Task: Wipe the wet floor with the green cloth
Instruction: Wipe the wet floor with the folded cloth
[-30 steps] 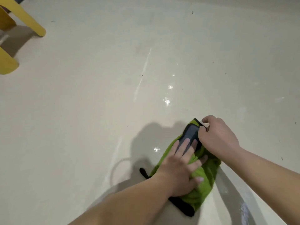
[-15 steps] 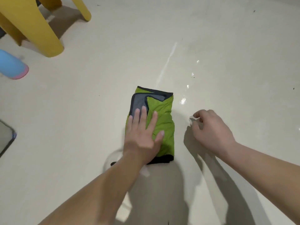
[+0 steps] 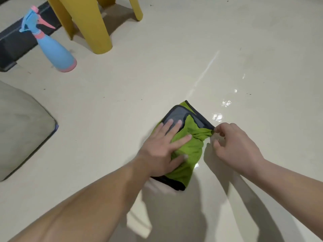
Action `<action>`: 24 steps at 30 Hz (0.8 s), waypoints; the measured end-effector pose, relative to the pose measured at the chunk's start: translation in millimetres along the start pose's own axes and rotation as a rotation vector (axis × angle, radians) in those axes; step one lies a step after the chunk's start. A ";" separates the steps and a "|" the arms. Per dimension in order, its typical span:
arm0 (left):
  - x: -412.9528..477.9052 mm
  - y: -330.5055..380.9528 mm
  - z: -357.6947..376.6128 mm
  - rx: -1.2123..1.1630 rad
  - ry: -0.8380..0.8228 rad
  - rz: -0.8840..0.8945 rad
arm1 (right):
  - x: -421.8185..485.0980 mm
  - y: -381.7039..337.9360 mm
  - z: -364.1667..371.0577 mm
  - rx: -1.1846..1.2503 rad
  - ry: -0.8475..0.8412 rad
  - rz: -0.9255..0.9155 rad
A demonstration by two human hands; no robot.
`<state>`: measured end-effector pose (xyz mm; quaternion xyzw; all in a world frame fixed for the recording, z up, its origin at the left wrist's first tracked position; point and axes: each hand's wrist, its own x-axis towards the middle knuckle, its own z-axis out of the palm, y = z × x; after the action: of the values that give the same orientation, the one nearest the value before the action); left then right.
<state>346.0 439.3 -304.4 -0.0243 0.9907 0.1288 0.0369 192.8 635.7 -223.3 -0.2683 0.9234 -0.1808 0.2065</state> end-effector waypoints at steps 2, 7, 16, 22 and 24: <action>12.5 -26.0 -10.1 0.061 -0.043 -0.117 | 9.9 -10.1 0.6 -0.010 -0.030 -0.002; 3.3 -83.2 -28.5 0.033 0.020 -0.480 | 25.7 -41.9 4.8 -0.122 -0.182 -0.056; -92.4 2.9 0.3 0.030 0.071 -0.649 | 42.1 -95.6 34.7 -0.259 -0.225 -0.156; -123.1 31.6 11.3 0.048 0.037 -0.366 | 37.7 -97.5 40.9 -0.250 -0.158 -0.170; -112.9 15.3 5.0 0.060 0.045 -0.287 | 36.6 -89.3 38.9 -0.268 -0.146 -0.171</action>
<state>457.9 459.7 -296.4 -0.1673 0.9810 0.0919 0.0333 220.7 535.6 -227.1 -0.3836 0.8955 -0.0530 0.2192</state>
